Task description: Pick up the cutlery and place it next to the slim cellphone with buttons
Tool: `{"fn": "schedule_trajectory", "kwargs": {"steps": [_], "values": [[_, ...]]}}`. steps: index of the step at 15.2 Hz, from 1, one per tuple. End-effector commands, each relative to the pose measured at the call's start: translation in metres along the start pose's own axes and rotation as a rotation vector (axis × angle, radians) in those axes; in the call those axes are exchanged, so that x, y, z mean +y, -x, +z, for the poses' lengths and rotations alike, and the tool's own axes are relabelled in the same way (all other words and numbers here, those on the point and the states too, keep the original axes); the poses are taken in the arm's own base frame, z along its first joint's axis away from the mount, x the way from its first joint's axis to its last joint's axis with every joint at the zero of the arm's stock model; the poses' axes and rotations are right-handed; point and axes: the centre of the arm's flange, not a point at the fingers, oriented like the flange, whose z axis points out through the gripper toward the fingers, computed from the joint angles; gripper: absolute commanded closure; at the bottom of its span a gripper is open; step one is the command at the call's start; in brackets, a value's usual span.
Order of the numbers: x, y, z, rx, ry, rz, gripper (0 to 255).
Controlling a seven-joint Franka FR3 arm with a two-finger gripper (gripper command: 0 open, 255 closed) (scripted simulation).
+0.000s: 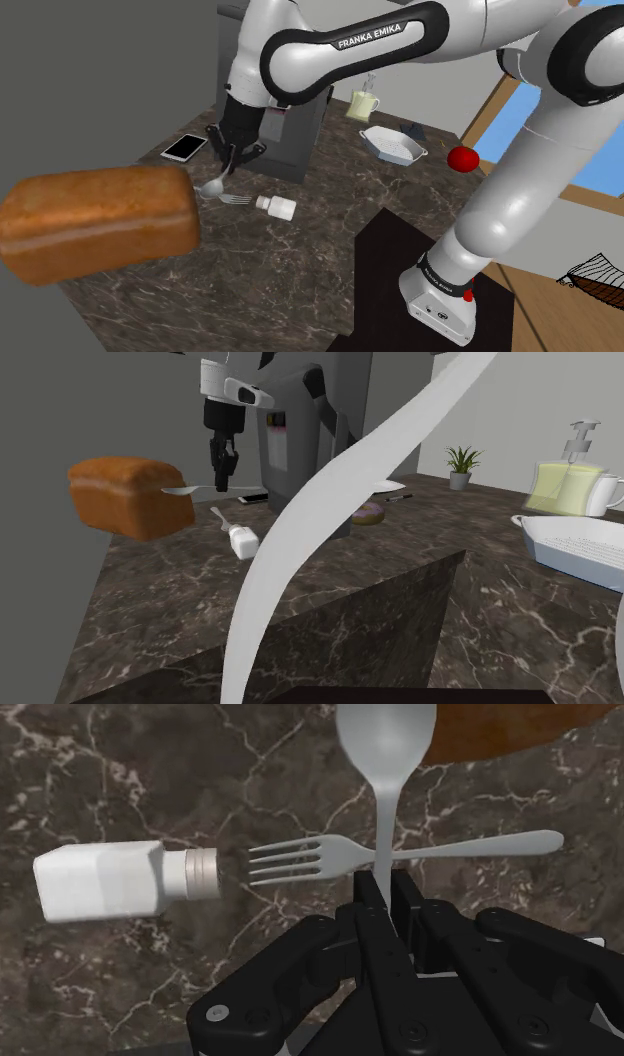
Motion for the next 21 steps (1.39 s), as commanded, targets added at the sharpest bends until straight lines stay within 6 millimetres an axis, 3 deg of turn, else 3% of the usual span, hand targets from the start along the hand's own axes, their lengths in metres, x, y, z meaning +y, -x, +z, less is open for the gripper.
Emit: {"fn": "schedule_trajectory", "kwargs": {"steps": [1,14,21], "values": [[-0.026,-0.006,0.004,0.002,-0.001,0.001,255],[-0.19,-0.04,0.023,0.002,-0.001,0.001,255],[-0.185,-0.045,0.06,0.002,-0.001,0.001,255]]}}
